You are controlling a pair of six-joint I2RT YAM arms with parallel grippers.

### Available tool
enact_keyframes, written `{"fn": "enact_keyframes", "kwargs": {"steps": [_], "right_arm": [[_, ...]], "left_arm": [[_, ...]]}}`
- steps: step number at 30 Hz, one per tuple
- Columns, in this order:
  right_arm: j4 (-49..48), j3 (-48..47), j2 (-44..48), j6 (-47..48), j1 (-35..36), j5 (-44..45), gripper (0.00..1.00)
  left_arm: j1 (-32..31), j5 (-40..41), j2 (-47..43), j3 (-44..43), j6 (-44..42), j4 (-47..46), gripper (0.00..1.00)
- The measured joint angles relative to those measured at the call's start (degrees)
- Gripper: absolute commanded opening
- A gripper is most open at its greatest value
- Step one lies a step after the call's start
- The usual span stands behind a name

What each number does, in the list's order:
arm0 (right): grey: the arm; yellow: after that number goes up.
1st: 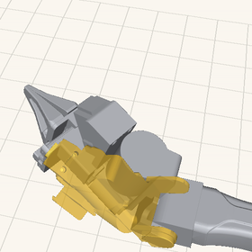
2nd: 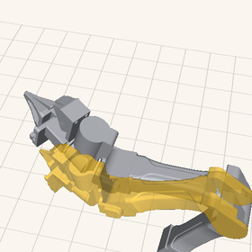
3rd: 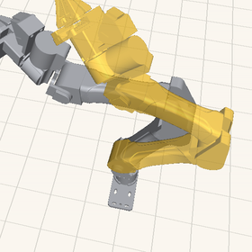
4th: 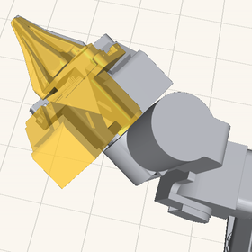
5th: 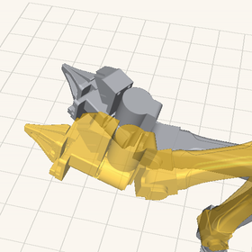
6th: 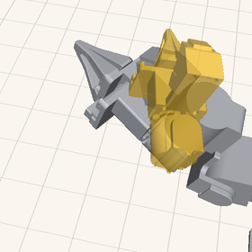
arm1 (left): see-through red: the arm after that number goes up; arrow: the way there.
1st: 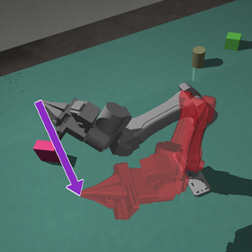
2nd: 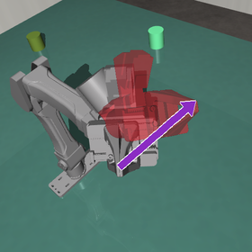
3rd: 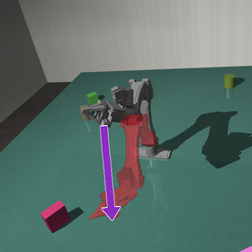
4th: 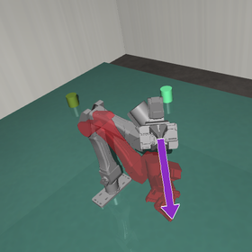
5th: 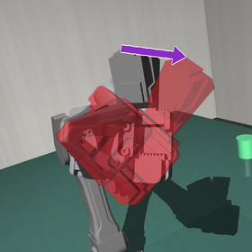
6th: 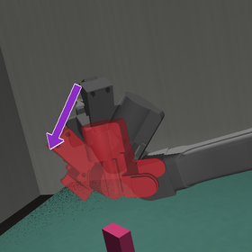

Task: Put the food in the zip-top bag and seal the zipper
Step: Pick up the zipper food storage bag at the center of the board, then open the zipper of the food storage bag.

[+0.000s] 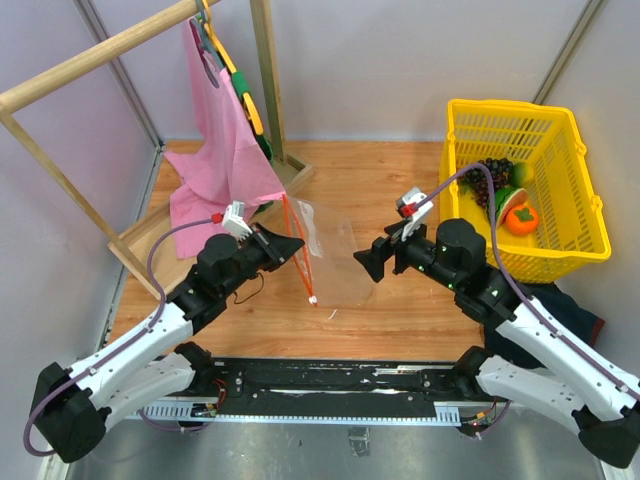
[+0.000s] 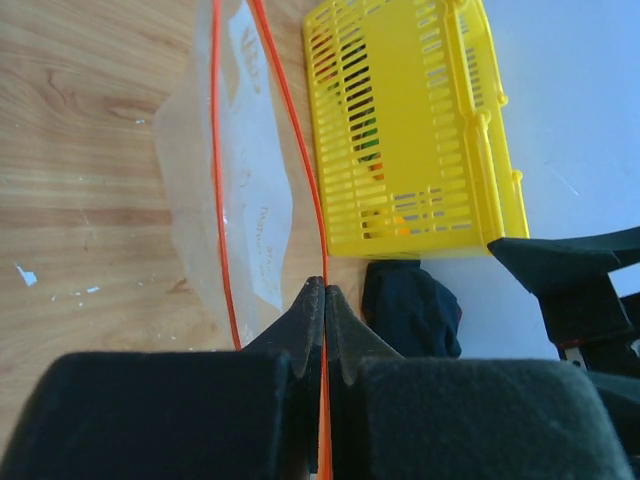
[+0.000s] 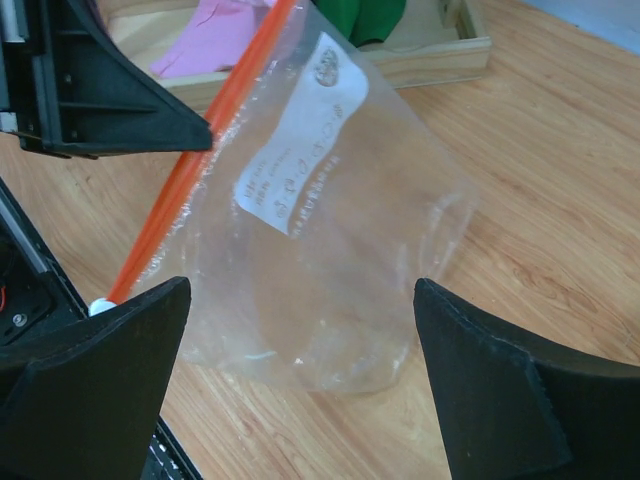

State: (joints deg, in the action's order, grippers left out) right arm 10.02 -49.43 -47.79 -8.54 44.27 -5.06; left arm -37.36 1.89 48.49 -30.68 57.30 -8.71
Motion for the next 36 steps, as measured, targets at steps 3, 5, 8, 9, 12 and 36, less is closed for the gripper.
{"fn": "enact_keyframes", "kwargs": {"steps": [3, 5, 8, 9, 12, 36], "right_arm": [[0.2, -0.8, -1.8, 0.0, 4.7, 4.9, 0.93], [0.1, -1.2, -2.9, -0.3, 7.6, 8.4, 0.92], [0.0, -1.5, -4.3, -0.7, 11.6, 14.0, 0.90], [0.0, -1.5, -4.9, -0.8, 12.7, 15.5, 0.89], [-0.2, -1.5, -7.1, -1.4, 15.5, 20.4, 0.87], [-2.8, -1.5, -19.3, -4.1, 19.3, 34.2, 0.52]], "left_arm": [[-3.5, 3.7, 1.7, -0.4, 0.3, -1.0, 0.00], [-5.5, 5.9, 3.2, -0.9, 0.5, -1.8, 0.00], [-8.2, 8.8, 5.2, -1.5, 1.0, -3.2, 0.00], [-8.9, 9.6, 5.6, -1.5, 1.1, -3.7, 0.00], [-11.1, 12.3, 6.8, -1.5, 1.7, -4.5, 0.00], [-18.4, 21.4, 11.0, -2.8, 3.7, -8.0, 0.00]]}}
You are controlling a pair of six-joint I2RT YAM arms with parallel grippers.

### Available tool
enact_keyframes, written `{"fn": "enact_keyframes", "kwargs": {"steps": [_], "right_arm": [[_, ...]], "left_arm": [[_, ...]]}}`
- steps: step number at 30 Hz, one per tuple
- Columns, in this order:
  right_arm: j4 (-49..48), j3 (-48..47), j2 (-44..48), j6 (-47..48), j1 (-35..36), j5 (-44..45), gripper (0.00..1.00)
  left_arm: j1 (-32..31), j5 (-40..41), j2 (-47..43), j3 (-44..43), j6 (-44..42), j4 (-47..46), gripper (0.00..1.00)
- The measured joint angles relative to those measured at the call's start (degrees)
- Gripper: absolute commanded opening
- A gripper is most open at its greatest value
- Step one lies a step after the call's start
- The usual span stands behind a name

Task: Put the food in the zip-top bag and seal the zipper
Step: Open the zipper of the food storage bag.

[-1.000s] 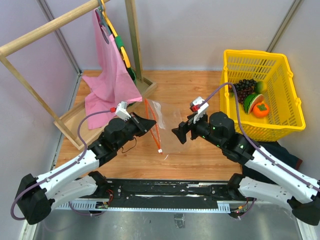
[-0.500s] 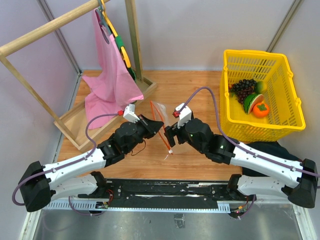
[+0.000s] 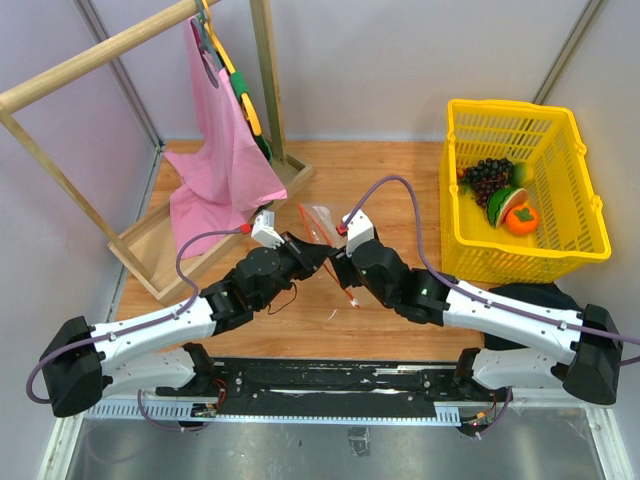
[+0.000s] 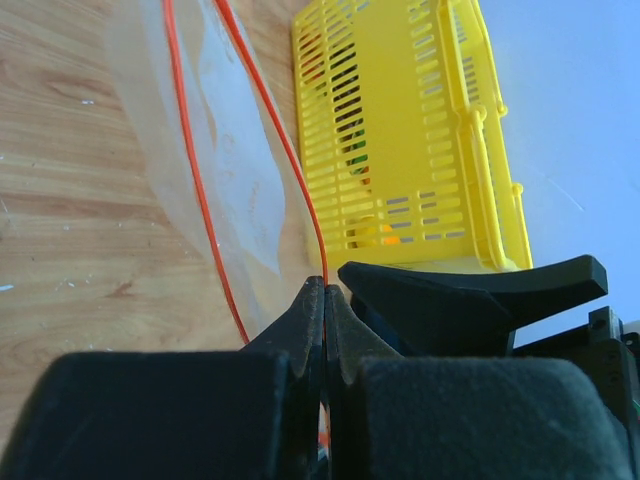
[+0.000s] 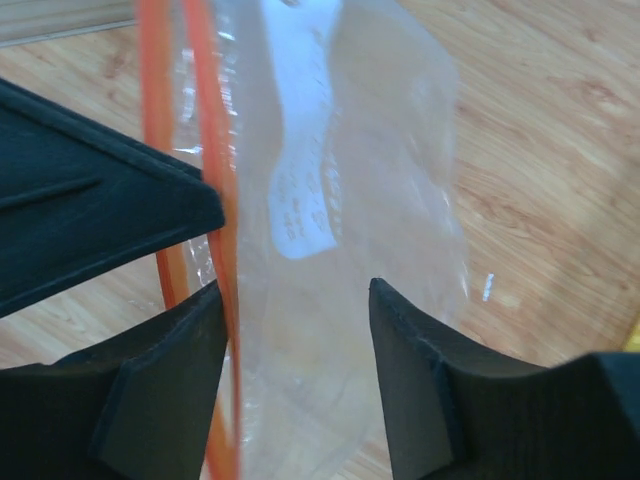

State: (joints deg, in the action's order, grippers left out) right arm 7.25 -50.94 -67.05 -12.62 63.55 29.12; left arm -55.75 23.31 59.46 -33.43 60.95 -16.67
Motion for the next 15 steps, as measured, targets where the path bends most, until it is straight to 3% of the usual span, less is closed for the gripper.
{"fn": "enact_keyframes", "kwargs": {"steps": [4, 11, 15], "right_arm": [[0.2, 0.0, -0.7, 1.0, 0.6, 3.6, 0.39], [0.8, 0.0, -2.9, 2.9, 1.9, 7.6, 0.02], [0.5, 0.0, -2.8, 3.5, 1.9, 8.4, 0.01]], "left_arm": [[-0.2, 0.2, 0.0, 0.0, 1.1, -0.7, 0.00], [-0.9, 0.2, 0.2, 0.0, 1.5, -1.4, 0.01], [-1.0, 0.1, 0.2, 0.0, 1.5, -1.3, 0.12]]}}
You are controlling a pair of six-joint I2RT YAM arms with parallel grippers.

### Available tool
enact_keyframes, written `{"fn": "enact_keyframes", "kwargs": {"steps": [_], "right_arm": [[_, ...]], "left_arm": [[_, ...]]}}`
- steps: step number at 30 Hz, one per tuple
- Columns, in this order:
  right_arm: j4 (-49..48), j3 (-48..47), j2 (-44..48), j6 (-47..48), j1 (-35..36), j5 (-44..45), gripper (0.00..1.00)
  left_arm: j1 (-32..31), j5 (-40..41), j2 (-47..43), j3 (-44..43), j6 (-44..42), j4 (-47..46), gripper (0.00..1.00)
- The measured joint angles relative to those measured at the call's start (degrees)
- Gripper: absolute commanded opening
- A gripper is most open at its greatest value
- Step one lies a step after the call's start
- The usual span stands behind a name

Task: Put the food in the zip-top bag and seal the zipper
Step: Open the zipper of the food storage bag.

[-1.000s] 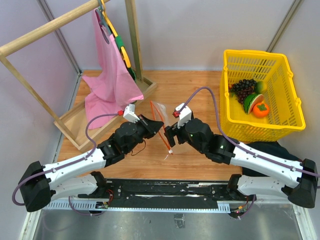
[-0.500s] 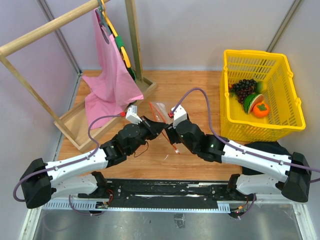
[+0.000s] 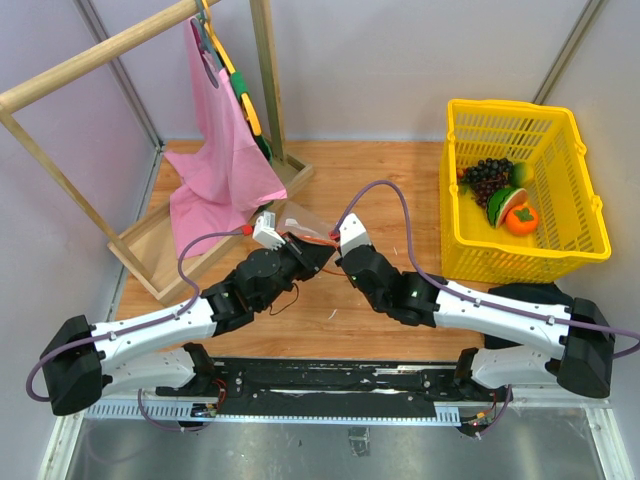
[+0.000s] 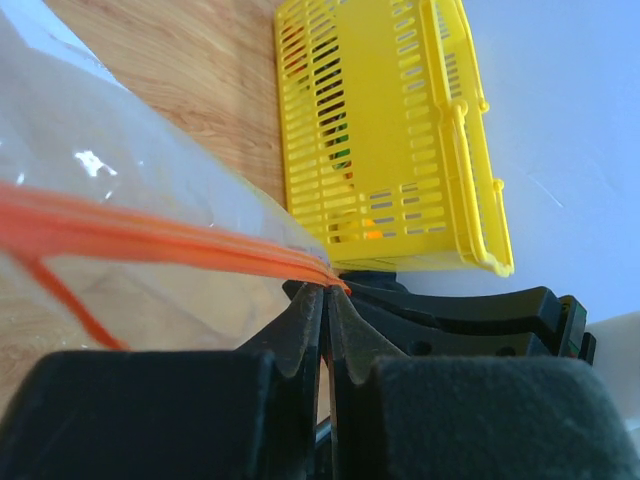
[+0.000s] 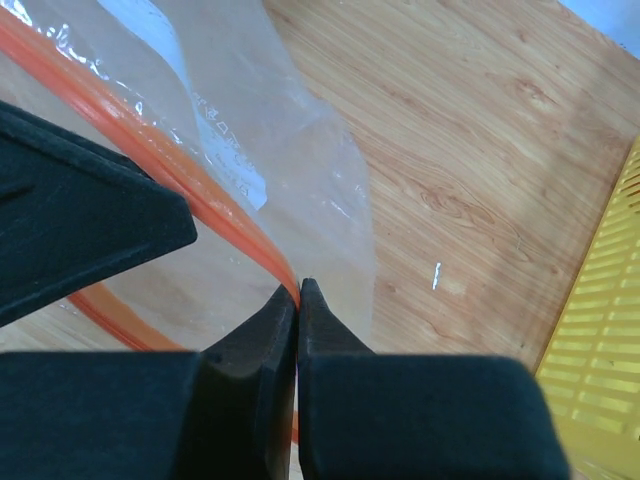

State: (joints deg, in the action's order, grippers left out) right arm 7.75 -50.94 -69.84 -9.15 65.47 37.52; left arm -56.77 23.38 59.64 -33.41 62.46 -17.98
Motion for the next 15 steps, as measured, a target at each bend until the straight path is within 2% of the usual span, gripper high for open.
{"fn": "enact_keyframes", "kwargs": {"steps": [8, 15], "right_arm": [[-0.4, 0.0, 0.9, -1.2, 0.0, 0.3, 0.01], [0.7, 0.0, 0.9, -5.1, 0.0, 1.9, 0.01]], "left_arm": [[-0.5, -1.0, -1.8, 0.4, 1.2, 0.5, 0.39], [-2.2, -0.7, -8.0, 0.6, 2.5, 4.8, 0.51]]}}
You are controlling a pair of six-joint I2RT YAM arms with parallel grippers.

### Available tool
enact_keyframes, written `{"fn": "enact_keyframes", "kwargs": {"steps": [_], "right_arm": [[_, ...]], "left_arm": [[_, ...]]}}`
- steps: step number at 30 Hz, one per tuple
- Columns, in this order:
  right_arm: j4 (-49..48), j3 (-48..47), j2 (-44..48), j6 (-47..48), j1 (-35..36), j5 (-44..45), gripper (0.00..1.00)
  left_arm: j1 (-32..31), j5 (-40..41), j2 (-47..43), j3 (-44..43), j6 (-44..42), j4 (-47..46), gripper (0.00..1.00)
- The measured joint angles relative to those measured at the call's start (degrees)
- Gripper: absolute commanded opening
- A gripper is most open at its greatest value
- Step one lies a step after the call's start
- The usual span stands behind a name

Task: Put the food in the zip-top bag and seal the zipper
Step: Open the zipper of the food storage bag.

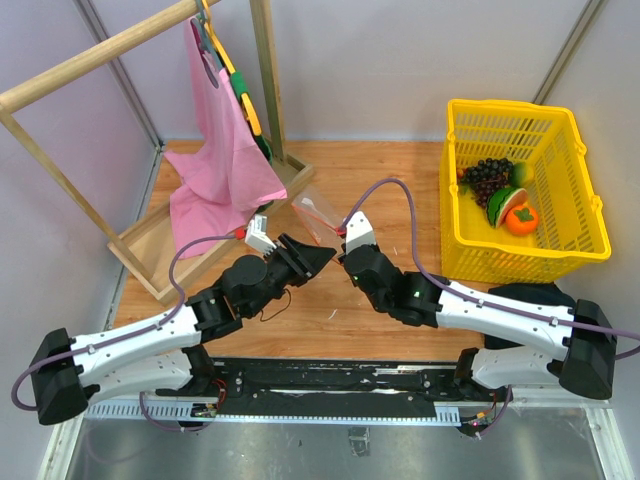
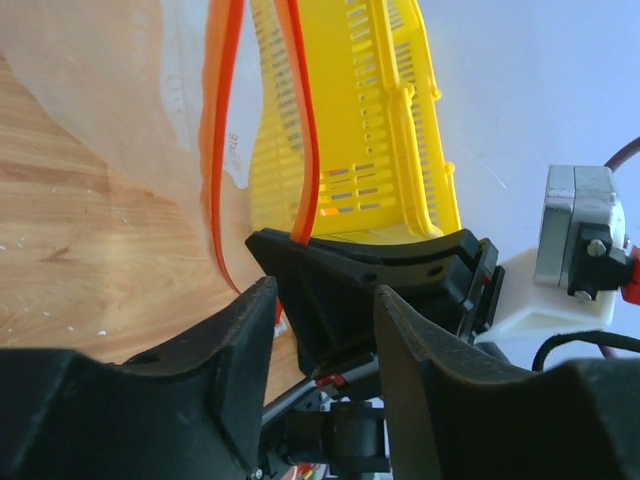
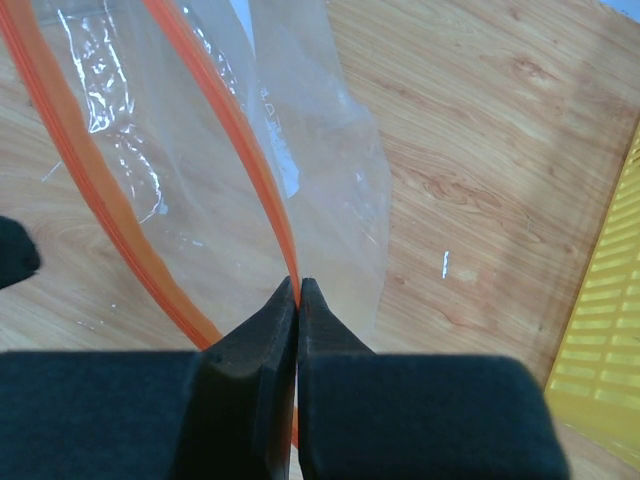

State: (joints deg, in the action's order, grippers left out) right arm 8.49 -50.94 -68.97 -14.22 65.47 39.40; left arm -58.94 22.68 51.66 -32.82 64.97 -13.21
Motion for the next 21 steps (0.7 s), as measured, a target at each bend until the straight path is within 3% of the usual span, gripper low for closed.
{"fn": "enact_keyframes", "kwargs": {"steps": [6, 21], "right_arm": [[0.1, 0.0, 0.1, -2.8, 0.0, 0.7, 0.01], [-1.4, 2.3, 3.5, -6.5, 0.0, 0.7, 0.01]], "left_arm": [[-0.1, 2.8, -2.3, 1.4, 1.5, 4.2, 0.56], [-0.2, 5.9, 10.0, 1.1, 1.4, 0.3, 0.55]]}}
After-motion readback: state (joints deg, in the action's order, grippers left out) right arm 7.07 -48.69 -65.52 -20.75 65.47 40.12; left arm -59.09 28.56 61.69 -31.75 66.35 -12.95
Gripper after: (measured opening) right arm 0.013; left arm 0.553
